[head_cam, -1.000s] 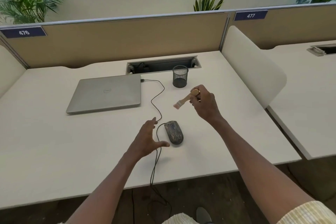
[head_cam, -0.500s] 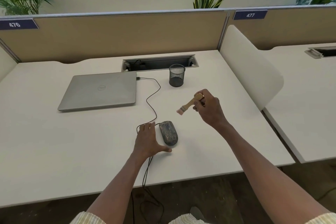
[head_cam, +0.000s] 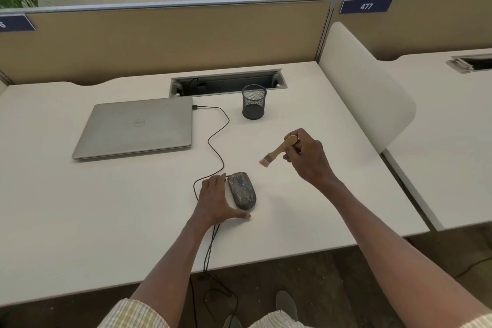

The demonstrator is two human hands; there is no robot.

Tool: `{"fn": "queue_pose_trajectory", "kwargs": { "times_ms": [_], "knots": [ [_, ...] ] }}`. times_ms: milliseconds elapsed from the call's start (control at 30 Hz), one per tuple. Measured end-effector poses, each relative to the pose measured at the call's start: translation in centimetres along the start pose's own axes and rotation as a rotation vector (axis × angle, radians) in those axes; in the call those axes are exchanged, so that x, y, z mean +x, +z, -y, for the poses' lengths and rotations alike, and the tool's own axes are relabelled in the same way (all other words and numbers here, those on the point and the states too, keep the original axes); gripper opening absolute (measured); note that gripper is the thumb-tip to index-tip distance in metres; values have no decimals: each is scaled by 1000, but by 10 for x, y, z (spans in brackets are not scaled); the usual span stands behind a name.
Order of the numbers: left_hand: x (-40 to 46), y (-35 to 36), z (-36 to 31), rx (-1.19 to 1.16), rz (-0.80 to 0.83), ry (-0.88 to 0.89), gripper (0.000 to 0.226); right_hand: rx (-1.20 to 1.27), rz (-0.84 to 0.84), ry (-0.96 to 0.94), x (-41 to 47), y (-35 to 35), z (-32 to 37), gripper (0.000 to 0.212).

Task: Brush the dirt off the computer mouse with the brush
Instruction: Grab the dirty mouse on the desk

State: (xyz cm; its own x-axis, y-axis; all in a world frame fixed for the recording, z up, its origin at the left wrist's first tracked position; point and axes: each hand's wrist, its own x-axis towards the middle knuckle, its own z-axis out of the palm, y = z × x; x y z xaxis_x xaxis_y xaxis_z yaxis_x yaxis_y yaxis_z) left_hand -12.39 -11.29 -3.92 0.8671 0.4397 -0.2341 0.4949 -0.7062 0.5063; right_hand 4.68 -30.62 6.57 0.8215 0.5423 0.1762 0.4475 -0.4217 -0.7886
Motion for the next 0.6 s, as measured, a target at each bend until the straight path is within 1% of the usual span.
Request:
{"fn": "queue_pose_trajectory", "kwargs": {
  "times_ms": [67,233,600],
  "knots": [
    [0,1,2,-6,0,0,142,4,-1,0,-1,0,0,14],
    [2,5,5,-10,-18,2,151,-3,7,12,-2,2,-2,15],
    [3,13,8,-29,-81,10,141,3,17,8,-3,11,2,13]
  ]
}}
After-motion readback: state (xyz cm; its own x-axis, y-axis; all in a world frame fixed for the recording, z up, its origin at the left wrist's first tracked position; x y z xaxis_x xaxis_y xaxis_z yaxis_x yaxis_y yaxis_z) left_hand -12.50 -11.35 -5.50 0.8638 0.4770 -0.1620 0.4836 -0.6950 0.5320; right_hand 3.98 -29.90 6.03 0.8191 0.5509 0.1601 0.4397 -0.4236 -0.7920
